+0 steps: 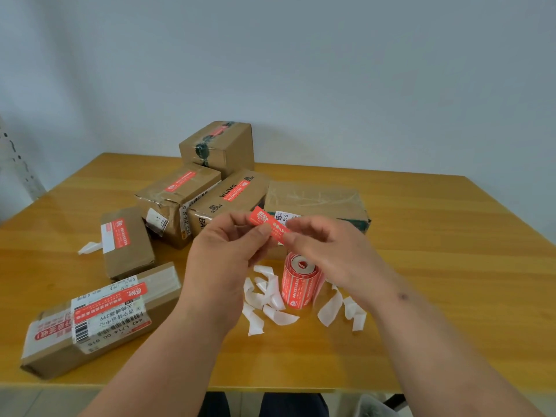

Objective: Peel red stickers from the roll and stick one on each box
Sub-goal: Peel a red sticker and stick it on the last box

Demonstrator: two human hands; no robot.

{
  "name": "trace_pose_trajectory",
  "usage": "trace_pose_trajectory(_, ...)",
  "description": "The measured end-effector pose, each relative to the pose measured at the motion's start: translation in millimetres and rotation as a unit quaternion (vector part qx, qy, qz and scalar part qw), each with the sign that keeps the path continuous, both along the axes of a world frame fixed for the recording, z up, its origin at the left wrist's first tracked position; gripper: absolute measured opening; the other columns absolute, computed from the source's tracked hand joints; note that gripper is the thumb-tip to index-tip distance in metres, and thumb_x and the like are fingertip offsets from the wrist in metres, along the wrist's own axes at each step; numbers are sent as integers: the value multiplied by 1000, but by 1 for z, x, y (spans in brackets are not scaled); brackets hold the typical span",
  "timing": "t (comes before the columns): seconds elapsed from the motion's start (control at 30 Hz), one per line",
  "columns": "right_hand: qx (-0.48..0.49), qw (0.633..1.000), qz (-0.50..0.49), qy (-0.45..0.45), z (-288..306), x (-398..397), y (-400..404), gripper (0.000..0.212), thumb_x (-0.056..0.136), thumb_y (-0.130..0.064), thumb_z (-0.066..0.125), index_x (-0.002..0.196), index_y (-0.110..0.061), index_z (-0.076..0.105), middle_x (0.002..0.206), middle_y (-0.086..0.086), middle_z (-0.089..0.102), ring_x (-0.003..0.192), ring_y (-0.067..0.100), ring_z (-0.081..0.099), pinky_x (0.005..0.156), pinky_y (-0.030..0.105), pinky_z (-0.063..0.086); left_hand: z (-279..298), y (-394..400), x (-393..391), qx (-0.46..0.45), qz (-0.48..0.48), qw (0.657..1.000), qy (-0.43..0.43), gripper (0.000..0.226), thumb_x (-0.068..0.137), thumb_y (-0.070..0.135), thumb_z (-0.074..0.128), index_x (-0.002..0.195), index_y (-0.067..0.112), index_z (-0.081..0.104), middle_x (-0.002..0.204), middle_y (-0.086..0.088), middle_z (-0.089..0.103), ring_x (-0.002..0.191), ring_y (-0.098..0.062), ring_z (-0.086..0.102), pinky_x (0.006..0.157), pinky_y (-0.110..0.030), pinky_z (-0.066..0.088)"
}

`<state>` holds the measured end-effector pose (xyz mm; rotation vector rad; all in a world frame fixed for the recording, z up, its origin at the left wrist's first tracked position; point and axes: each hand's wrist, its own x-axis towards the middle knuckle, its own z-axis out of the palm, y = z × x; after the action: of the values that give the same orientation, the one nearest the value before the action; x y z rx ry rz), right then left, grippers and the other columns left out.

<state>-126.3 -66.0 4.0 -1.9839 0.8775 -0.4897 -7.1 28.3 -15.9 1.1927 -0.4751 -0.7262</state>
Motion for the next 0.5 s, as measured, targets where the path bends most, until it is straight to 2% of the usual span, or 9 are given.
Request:
trace_pose_trajectory(0.07,3,1000,10,1,-1,1,1,11,86,-40,65,87,-30,69,86,-10,70,81,7,66,74,28,55,1,-1,1,-24,-9,998,58,12,83,3,66,83,14,69,87,-10,74,79,-18,69,72,-28,55)
trace_pose_trajectory(0.13,6,1000,-2,-12,-1,1,-1,13,87,-37,66,79,-26,69,80,-5,71,78,12,67,75,34,57,0,0,1,-24,0,998,53,13,83,2,67,83,14,70,87,-9,74,80,-18,70,70,-27,56)
trace_pose_trajectory(0.2,2,1000,1,-3,-1,2,-2,12,87,-36,66,79,-28,68,82,-7,71,79,11,66,72,31,56,-3,0,1,9,44,998,-38,14,84,5,70,83,19,72,84,-3,75,83,-18,71,74,-30,56)
trace_pose_trajectory(0.27,-8,1000,11,12,1,2,-1,9,87,-37,66,79,-34,67,85,-12,69,80,7,64,68,24,52,-5,2,0,52,94,977,-182,16,84,12,72,83,29,72,81,7,75,82,-12,71,76,-30,57)
trace_pose_trajectory(0.33,-27,999,22,18,4,3,-1,9,87,-36,65,79,-38,67,83,-15,69,78,4,63,63,19,47,-4,4,-4,55,115,957,-261,22,84,17,73,86,39,69,81,17,74,81,-4,70,76,-27,57)
trace_pose_trajectory(0.4,-43,998,31,26,8,3,-3,10,89,-33,64,81,-37,70,79,-15,69,75,4,64,60,19,48,-2,4,-5,45,122,952,-276,29,83,23,73,96,47,63,81,20,73,80,1,69,75,-20,56)
trace_pose_trajectory(0.43,-49,998,34,34,9,2,-5,11,89,-32,64,82,-36,71,79,-15,69,75,5,65,61,21,52,-1,3,-4,52,128,951,-276,34,83,25,73,105,48,60,80,21,73,79,5,68,71,-12,53)
trace_pose_trajectory(0.47,-53,997,36,42,10,1,-6,11,90,-30,64,84,-34,73,80,-14,69,76,7,66,63,23,55,0,3,0,62,127,954,-266,36,83,26,72,111,45,60,79,22,72,77,8,66,66,-6,49)
trace_pose_trajectory(0.5,-53,997,41,48,10,0,-8,11,90,-29,63,86,-33,73,81,-14,70,77,9,66,64,25,56,1,1,4,68,115,962,-238,31,83,24,73,109,39,66,79,21,73,75,8,66,63,-5,48)
